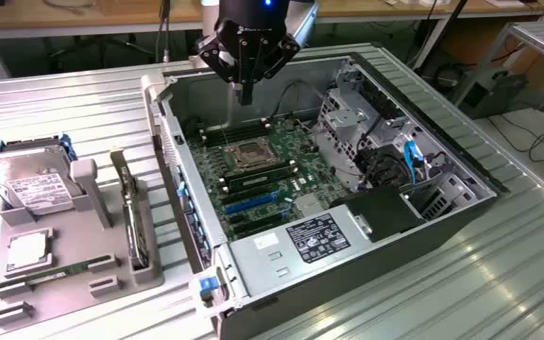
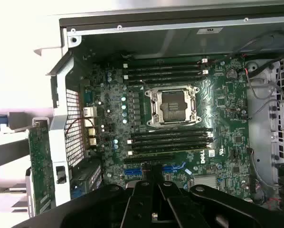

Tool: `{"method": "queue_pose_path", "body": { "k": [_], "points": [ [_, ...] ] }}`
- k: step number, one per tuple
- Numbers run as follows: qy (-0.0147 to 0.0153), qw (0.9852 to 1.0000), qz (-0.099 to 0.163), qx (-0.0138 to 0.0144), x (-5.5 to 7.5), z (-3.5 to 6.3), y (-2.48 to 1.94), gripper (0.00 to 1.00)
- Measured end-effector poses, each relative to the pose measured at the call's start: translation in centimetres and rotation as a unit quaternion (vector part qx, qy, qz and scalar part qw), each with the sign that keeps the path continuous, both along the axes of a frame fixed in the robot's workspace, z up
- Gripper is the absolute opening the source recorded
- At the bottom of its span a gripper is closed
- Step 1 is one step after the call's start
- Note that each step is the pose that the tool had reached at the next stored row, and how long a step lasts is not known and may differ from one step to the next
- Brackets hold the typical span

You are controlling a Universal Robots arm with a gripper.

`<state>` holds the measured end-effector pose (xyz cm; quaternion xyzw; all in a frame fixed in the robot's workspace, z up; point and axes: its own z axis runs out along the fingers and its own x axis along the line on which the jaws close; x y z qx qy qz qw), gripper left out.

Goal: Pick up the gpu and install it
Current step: 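Reach for the gpu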

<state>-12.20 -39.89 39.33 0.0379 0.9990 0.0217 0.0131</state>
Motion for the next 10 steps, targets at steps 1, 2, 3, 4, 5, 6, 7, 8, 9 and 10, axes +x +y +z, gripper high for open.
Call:
{"method": "queue_pose_path", "body": {
  "k": [1, 2, 3, 4, 5, 6, 7, 8, 9, 10],
  "points": [
    [0.0000, 1.0000, 0.000, 0.0000, 0.00, 0.00, 0.00, 0.11],
    [0.0000, 1.0000, 0.000, 0.0000, 0.00, 0.00, 0.00, 0.11],
    [0.0000, 1.0000, 0.000, 0.0000, -0.01, 0.00, 0.00, 0.11],
    [0.0000, 1.0000, 0.000, 0.0000, -0.02, 0.00, 0.00, 0.11],
    [0.0000, 1.0000, 0.000, 0.0000, -0.05, 0.00, 0.00, 0.11],
    [0.0000, 1.0000, 0.000, 0.0000, -0.09, 0.00, 0.00, 0.11],
    [0.0000, 1.0000, 0.000, 0.0000, -0.18, 0.00, 0.00, 0.11],
    [0.0000, 1.0000, 0.000, 0.0000, -0.25, -0.01, 0.00, 0.11],
    [0.0000, 1.0000, 0.000, 0.0000, -0.33, 0.00, 0.00, 0.11],
    [0.0000, 1.0000, 0.000, 0.0000, -0.41, -0.01, 0.00, 0.11]
  ]
}}
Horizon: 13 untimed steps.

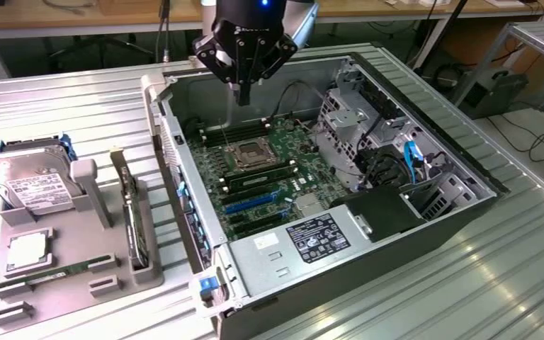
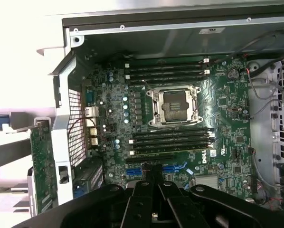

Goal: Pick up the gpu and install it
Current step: 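Reach for the gpu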

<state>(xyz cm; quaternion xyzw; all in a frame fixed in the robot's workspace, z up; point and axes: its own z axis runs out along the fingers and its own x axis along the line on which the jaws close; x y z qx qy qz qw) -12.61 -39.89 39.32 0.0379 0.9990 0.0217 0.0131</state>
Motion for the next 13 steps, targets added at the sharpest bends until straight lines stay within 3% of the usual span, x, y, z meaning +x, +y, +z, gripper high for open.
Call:
{"method": "queue_pose_path", "body": {
  "k": [13],
  "points": [
    [0.0000, 1.0000, 0.000, 0.0000, -1.7, -0.04, 0.00, 0.11]
  ]
}}
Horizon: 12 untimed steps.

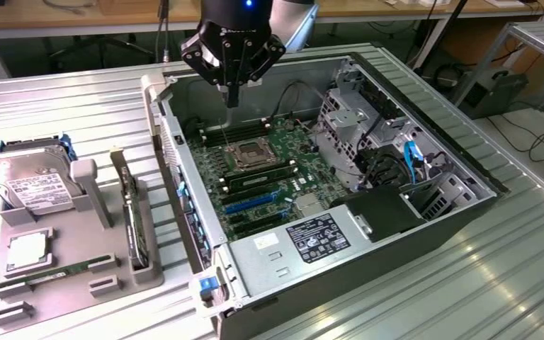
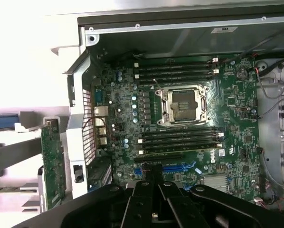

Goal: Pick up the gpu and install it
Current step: 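Reach for the gpu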

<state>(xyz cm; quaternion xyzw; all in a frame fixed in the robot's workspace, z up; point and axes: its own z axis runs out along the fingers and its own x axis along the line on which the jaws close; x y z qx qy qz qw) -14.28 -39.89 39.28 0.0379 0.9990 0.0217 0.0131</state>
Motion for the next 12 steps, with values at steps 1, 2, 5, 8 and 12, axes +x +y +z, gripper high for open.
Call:
{"method": "queue_pose_path", "body": {
  "k": [1, 2, 5, 8, 12],
  "points": [
    [0.0000, 1.0000, 0.000, 0.0000, -0.06, 0.00, 0.00, 0.11],
    [0.0000, 1.0000, 0.000, 0.0000, -0.13, 0.00, 0.00, 0.11],
    [0.0000, 1.0000, 0.000, 0.0000, -0.30, 0.00, 0.00, 0.11],
    [0.0000, 1.0000, 0.000, 0.0000, -0.56, 0.00, 0.00, 0.11],
    [0.0000, 1.0000, 0.000, 0.0000, -0.71, -0.01, 0.00, 0.11]
  ]
}}
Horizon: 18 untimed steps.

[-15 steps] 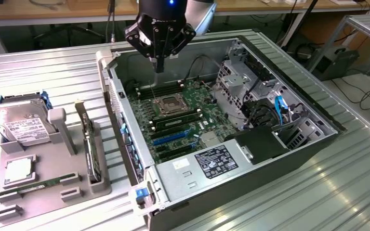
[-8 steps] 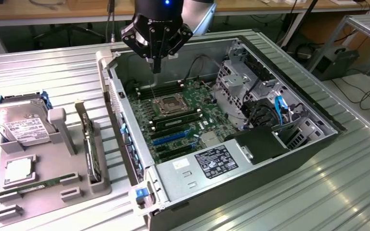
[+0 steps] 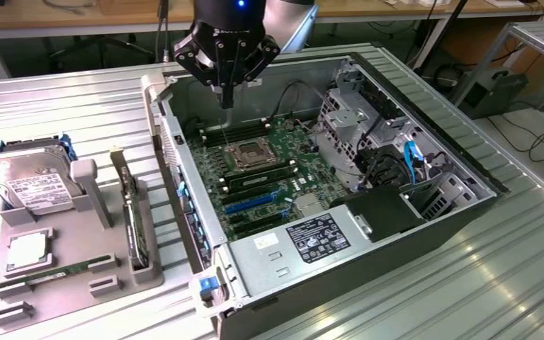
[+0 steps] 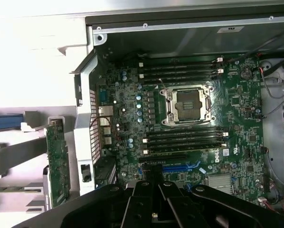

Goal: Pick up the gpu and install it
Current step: 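Reach for the gpu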

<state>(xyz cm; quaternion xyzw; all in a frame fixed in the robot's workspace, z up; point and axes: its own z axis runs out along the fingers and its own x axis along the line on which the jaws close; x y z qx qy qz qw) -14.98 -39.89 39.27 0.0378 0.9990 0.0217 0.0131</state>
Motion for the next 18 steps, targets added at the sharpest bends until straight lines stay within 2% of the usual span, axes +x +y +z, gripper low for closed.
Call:
{"method": "queue_pose_path", "body": {
  "k": [18],
  "points": [
    [0.0000, 1.0000, 0.000, 0.0000, -0.55, -0.01, 0.00, 0.11]
  ]
}}
